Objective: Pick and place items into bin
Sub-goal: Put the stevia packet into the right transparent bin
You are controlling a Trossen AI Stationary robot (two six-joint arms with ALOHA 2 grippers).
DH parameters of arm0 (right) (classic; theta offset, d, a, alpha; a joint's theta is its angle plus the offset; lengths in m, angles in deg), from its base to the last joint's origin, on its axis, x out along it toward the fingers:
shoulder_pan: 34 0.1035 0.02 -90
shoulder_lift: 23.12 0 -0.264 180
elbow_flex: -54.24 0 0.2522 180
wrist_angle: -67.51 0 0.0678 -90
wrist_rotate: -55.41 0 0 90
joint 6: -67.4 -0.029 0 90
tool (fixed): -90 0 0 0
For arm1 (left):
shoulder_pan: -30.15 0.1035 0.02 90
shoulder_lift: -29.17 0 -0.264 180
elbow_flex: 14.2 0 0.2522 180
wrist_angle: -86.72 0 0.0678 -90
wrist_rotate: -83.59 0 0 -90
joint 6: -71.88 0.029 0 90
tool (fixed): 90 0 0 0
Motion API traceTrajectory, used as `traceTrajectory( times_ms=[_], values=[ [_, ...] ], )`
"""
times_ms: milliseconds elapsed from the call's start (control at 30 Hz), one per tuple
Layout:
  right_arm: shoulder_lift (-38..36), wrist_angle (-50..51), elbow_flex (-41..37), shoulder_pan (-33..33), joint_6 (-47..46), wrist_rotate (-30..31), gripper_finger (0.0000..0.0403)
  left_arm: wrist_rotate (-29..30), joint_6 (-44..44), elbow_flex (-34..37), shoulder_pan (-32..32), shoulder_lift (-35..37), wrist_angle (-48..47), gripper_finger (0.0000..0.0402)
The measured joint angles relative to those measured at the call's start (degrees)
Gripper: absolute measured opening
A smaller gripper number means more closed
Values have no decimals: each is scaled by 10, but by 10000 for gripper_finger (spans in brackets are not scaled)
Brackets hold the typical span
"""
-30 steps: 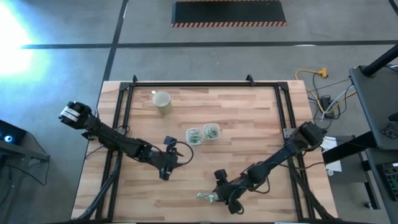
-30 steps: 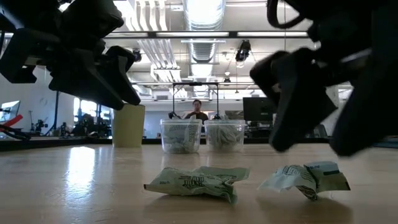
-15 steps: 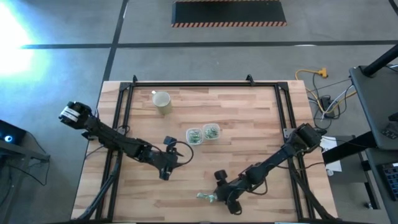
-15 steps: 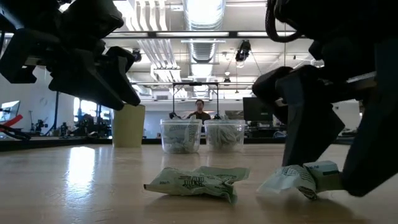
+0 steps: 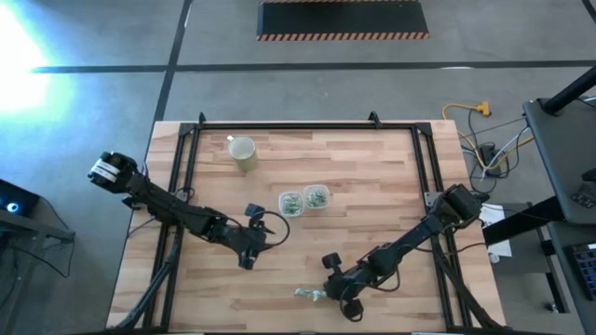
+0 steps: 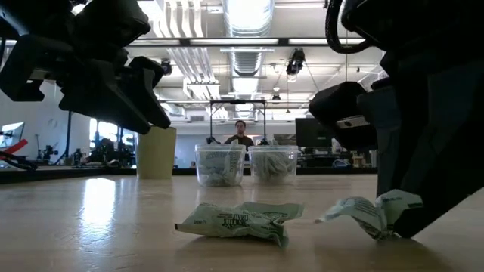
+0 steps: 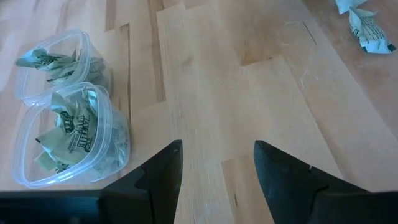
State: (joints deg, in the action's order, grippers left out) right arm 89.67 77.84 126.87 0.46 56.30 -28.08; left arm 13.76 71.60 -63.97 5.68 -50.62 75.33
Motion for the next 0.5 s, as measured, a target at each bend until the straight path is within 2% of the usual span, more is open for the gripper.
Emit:
traceTrajectory(
  times_ms=[167, 500],
  values=[
    [-23, 47, 0, 1, -4, 32, 9, 0, 0, 0, 0, 0, 0, 181],
    [-107, 211, -1, 0, -31, 262, 9, 0, 0, 0, 0, 0, 2, 181]
  ],
)
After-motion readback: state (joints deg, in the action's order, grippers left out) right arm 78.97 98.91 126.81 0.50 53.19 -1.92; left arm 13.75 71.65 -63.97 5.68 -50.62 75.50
